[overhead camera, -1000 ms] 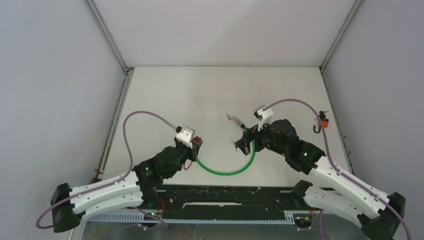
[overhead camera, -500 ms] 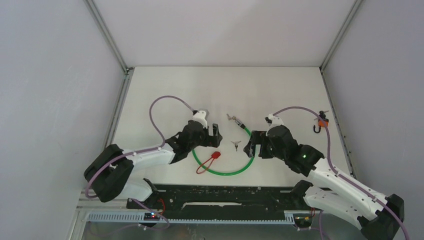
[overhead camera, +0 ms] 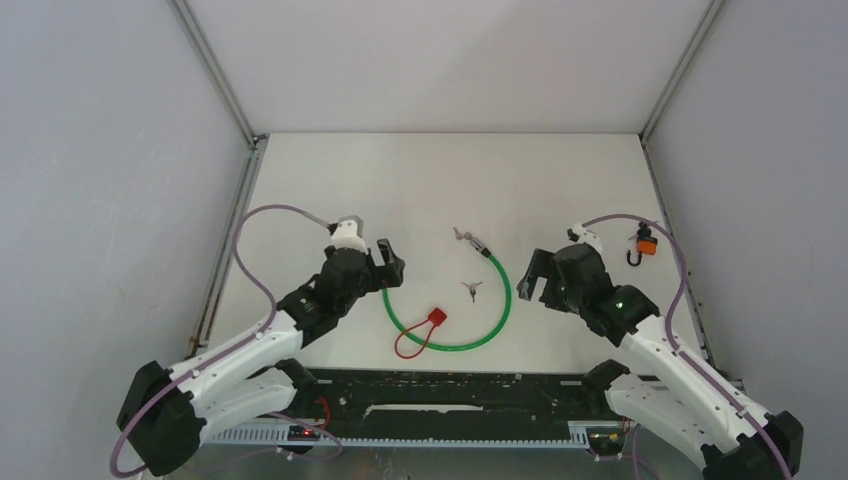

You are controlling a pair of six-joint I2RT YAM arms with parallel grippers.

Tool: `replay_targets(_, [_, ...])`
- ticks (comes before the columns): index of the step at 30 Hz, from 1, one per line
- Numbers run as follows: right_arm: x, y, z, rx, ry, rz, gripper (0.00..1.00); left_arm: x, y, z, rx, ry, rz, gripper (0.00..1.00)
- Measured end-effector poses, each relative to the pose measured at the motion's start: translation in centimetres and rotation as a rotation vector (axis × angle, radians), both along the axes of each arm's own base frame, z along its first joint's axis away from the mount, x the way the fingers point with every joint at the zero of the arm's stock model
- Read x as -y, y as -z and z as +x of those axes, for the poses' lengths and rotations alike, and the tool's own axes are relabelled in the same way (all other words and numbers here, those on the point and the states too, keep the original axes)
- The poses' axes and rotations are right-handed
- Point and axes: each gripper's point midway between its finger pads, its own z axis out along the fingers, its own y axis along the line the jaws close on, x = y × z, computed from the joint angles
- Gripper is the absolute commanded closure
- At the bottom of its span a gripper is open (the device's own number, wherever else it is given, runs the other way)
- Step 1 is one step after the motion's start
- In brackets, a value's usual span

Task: Lock with the key
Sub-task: Place the lock at the center of the board, then pick up the lock from the center of the board.

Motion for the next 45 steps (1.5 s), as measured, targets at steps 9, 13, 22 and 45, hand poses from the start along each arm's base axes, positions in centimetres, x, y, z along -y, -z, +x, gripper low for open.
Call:
replay_targets(9, [6.3, 0.6, 3.1, -0.013, 0.283, -0.034, 0.01, -4.3, 2.4, -3.8, -0.038, -0.079, 0.001, 0.0])
replay_targets(13, [9.1, 1.2, 4.9, -0.039, 0.398, -0.058, 0.01, -4.8, 2.0, -4.5, -0.017, -0.076, -0.022, 0.0])
replay_targets(22, [18.9, -1.0, 11.1, -0.024, 0.711, -0.17, 0.01, -4.2, 2.6, -5.3, -0.054, -0.031, -0.024, 0.0])
replay_targets(45, [31.1, 8.1, 17.1, -0.315, 0.829, -0.388, 0.09, -3.7, -0.4, -6.2, 0.025, 0.023, -0.132, 0.0])
